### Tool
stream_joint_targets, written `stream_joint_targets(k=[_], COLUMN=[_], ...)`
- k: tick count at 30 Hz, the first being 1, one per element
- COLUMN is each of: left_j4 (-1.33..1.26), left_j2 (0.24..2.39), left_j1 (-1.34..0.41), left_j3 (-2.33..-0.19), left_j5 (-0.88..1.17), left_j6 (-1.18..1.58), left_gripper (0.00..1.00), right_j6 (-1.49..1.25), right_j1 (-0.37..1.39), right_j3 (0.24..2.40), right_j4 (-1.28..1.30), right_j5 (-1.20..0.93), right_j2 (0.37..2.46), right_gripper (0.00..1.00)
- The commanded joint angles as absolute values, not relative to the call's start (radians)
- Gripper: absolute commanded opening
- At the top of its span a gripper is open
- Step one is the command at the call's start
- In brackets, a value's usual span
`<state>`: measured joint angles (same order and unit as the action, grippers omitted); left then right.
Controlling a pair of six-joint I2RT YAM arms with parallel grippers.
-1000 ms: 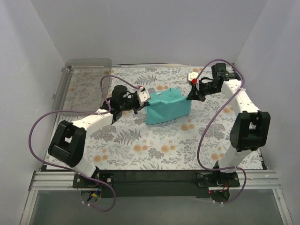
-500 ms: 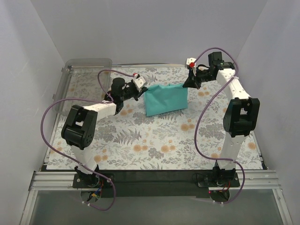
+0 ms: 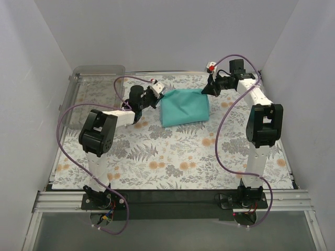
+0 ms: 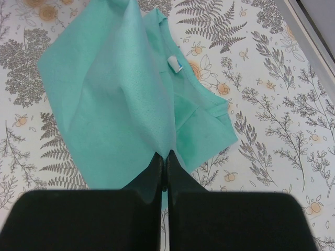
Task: Fold and stack the t-shirts
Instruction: Fold the tshirt
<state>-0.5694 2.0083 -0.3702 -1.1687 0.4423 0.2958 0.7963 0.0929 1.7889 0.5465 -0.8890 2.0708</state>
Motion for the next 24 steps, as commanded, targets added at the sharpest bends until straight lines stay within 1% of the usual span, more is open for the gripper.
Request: stream_joint_targets(k=[1, 9, 16, 20, 21, 22, 23, 24], left_j4=[-0.577, -0.537, -0.535, -0.517, -0.508, -0.5, -0.491, -0.47], left_j2=[2.022, 2.106, 2.171, 2.215, 2.226, 2.233, 2.244, 2.267], left_j1=[-0.359, -0.351, -0.35, -0.351, -0.351, -0.351, -0.351, -0.351], left_j3=[-1.23, -1.308, -1.365, -1.414, -1.44, -1.456, -1.471, -1.515], left_j5=[0.37, 0.33, 0.273, 0.232, 0.212, 0.206, 0.199, 0.181], left_j6=[0.298, 0.311, 0.35, 0.365, 0.368, 0.38, 0.388, 0.397], left_gripper=[0.0, 0.0, 0.0, 0.0, 0.0, 0.0, 0.02, 0.07], right_j6=[0.712, 0.621, 0.522, 0.44, 0.422, 0.408, 0.367, 0.342], right_j1=[0.106, 0.112, 0.124, 0.14, 0.144, 0.152, 0.156, 0.169], right_j3=[1.815, 1.833, 1.812, 1.805, 1.81, 1.813, 1.813, 1.815], right_j4=[0.446, 0.384, 0.273, 0.212, 0.204, 0.19, 0.18, 0.161], right_j5=[-0.871, -0.799, -0.73, -0.638, -0.588, -0.569, -0.543, -0.476], right_j2=[2.109, 2.157, 2.174, 2.189, 2.192, 2.204, 2.21, 2.221], right_gripper=[0.01, 0.01, 0.01, 0.01, 0.01, 0.02, 0.11, 0.15])
